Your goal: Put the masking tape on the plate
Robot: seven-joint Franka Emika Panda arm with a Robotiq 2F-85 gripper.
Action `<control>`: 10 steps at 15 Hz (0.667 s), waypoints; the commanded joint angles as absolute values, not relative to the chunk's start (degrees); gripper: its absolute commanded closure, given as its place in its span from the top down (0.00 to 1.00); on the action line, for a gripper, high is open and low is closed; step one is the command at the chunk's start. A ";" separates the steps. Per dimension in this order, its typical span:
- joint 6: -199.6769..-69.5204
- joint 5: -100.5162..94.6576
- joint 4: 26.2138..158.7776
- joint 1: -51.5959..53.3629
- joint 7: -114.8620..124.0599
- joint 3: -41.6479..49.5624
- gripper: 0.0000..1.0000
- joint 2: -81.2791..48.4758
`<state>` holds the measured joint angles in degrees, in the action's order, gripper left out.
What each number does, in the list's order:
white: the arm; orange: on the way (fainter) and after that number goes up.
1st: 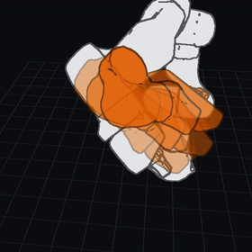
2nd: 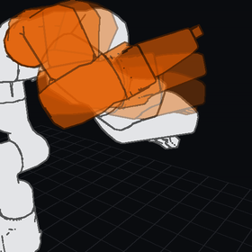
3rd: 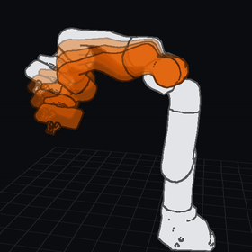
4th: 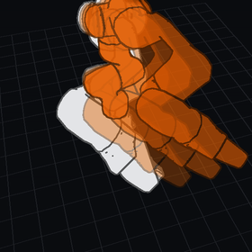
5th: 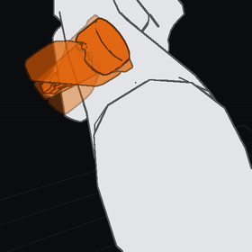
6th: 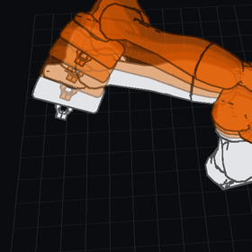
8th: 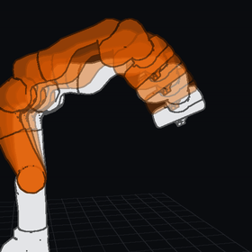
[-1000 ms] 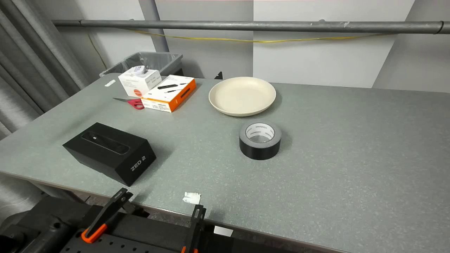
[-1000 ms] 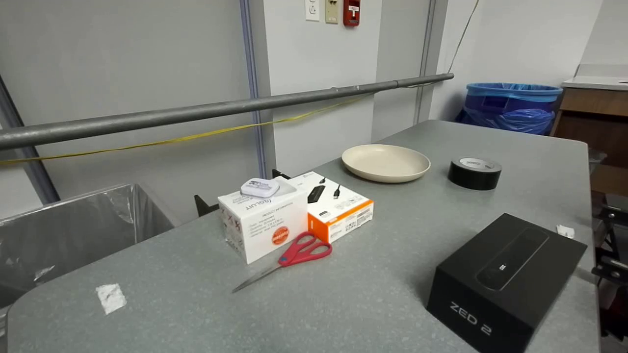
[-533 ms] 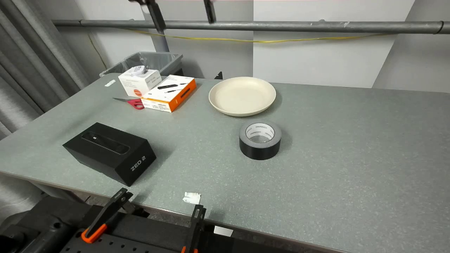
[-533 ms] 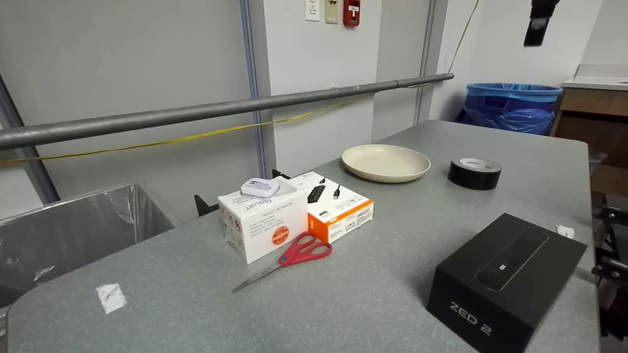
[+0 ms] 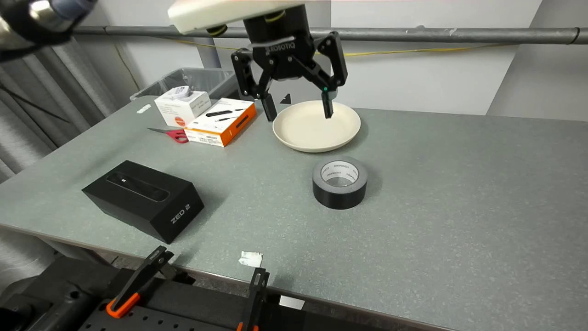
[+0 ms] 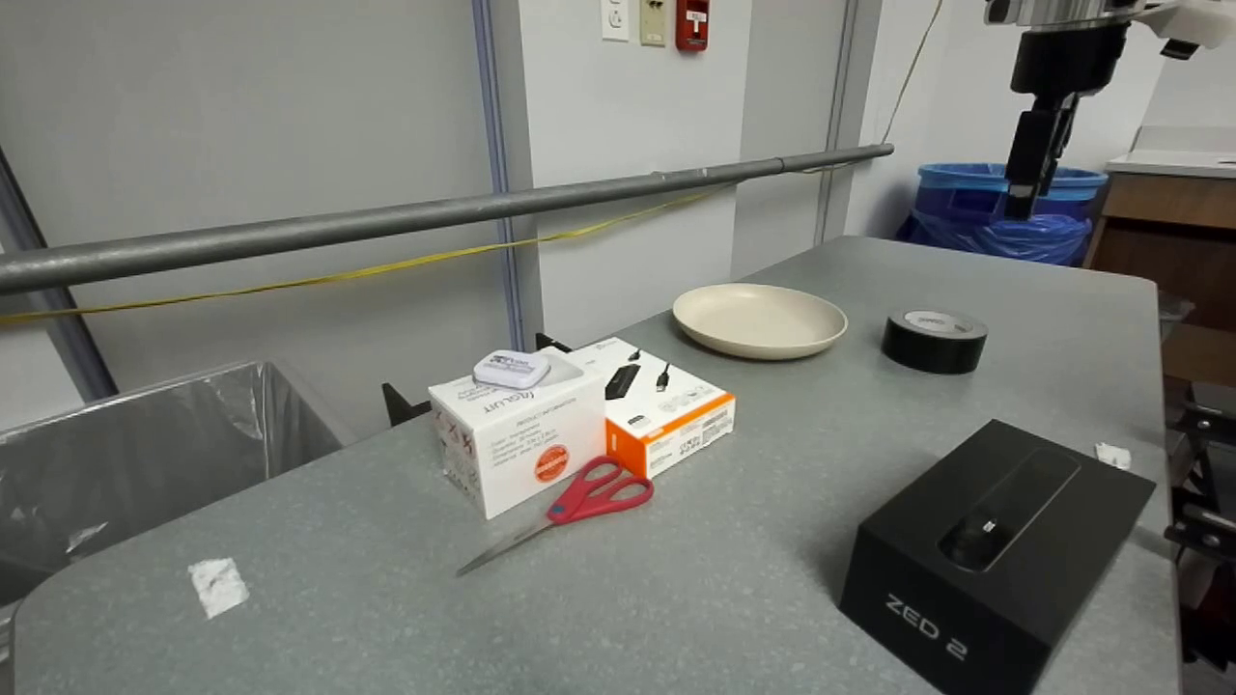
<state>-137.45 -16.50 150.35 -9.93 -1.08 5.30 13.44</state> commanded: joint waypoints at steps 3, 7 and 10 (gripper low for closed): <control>-139.79 -17.14 150.16 -9.79 1.13 5.15 1.00 12.09; -147.32 -18.26 148.92 -10.25 4.78 5.27 1.00 1.97; -153.76 -17.93 147.02 -9.61 6.56 6.05 1.00 -6.10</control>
